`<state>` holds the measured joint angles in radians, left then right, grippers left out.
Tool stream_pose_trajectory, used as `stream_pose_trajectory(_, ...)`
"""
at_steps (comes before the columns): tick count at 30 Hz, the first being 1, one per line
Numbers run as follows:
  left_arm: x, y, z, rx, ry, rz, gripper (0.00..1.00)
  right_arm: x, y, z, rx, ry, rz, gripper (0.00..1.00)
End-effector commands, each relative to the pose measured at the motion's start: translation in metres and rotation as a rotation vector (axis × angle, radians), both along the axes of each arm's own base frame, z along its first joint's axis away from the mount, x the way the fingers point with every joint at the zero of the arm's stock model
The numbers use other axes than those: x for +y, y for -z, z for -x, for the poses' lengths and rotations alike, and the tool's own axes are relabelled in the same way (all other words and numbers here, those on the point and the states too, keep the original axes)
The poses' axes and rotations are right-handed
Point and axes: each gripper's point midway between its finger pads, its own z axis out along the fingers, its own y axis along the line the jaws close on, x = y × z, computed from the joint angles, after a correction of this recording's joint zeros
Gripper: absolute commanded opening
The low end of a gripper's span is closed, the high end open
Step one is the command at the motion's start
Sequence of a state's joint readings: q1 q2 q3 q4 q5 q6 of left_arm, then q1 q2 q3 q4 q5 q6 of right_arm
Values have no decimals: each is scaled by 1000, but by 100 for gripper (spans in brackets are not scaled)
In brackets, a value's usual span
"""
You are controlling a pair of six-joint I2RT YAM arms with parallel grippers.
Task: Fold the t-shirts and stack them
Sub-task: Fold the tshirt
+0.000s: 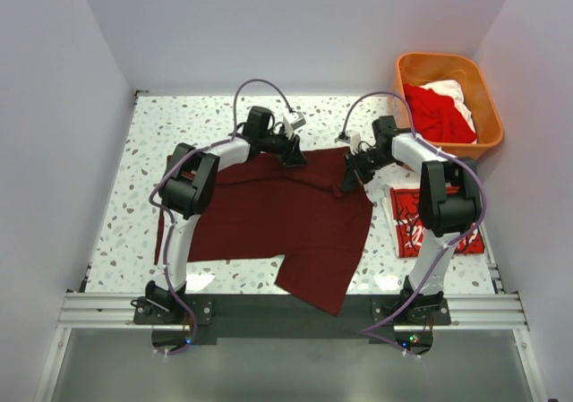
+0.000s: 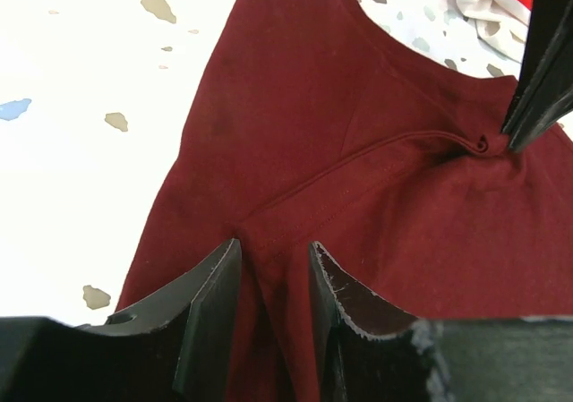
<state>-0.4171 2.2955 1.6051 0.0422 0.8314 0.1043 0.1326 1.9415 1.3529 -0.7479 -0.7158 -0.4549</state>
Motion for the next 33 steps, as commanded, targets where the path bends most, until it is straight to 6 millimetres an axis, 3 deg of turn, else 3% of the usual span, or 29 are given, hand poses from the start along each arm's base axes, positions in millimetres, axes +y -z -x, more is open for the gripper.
stream_pose_trajectory(1,-12,-15,-11,-42,6,33,41,0,-23,-10,-89,-22,-4,0)
stream_pose_trajectory(12,-25,-6,-12,-13,32,51,31,0,-23,-13,-89,-33,2,0)
stream_pose_trajectory(19,-28,-23,-7,-41,74,83,0,-1,-23,-12,-91,-47,7,0)
stream_pose_trajectory(26,-22,-51,3,-123,89,98,0,-1,-23,-14,-100,-63,10,0)
stream_pose_trajectory(30,-16,-45,-8,-136,13,55,0,-1,-23,-13,-96,-60,6,0)
stream_pose_trajectory(31,-16,-45,-11,-144,3,47,14,-1,-24,-13,-101,-59,6,0)
stream_pose_trajectory(33,-13,-40,-16,-142,-23,26,25,-1,-23,-12,-99,-59,7,0)
